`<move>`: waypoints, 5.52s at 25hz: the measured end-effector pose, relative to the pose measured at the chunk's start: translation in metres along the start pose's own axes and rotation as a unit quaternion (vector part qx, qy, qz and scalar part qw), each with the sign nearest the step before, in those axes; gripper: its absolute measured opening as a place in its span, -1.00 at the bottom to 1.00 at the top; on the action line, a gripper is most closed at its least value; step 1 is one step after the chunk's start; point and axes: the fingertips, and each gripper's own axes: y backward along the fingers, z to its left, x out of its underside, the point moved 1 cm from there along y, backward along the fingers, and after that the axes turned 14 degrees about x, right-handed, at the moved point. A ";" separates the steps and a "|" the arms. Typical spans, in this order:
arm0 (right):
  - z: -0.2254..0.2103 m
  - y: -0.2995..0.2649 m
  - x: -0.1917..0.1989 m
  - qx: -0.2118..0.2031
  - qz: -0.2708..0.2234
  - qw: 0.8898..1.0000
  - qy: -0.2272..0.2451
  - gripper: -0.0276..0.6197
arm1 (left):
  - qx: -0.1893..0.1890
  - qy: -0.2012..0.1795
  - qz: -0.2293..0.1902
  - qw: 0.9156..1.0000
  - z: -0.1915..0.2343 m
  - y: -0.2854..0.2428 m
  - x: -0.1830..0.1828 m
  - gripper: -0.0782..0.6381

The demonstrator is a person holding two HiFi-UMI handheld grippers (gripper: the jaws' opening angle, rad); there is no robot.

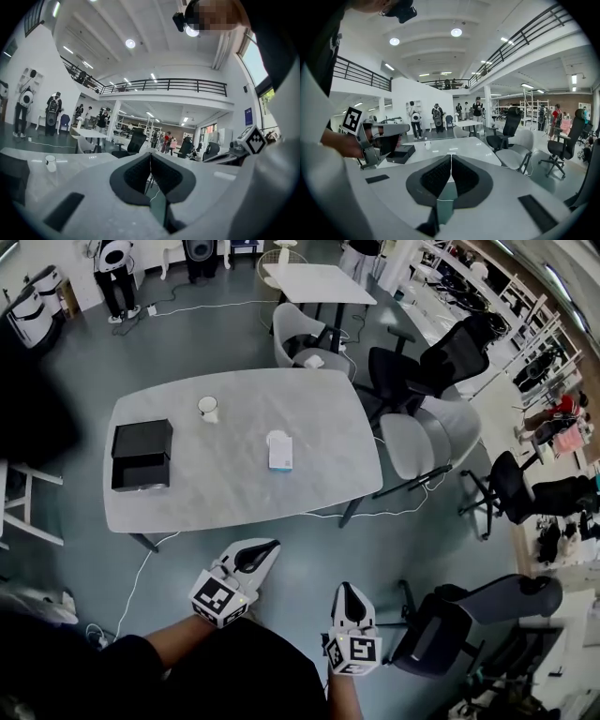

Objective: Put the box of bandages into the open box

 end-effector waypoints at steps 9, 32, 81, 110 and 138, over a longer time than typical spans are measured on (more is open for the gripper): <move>0.014 -0.084 -0.063 0.015 -0.046 0.998 -0.032 -0.88 | -0.010 0.016 0.011 1.000 0.098 -0.015 -0.030 -0.73; 0.024 -0.308 -0.146 -0.159 -0.066 0.985 -0.014 -0.87 | -0.143 0.052 0.079 0.985 0.253 -0.119 0.010 -0.73; -0.030 -0.512 -0.143 -0.280 0.079 0.957 0.019 -0.87 | -0.336 0.309 0.335 0.824 0.418 -0.204 0.310 0.45; 0.211 -0.358 -0.126 -0.428 0.049 0.897 0.096 -0.87 | -0.409 0.273 0.190 0.850 0.354 0.048 0.227 0.37; 0.478 -0.144 -0.021 -0.469 0.082 0.869 0.132 -0.87 | -0.462 0.283 0.098 0.835 0.252 0.392 0.196 0.37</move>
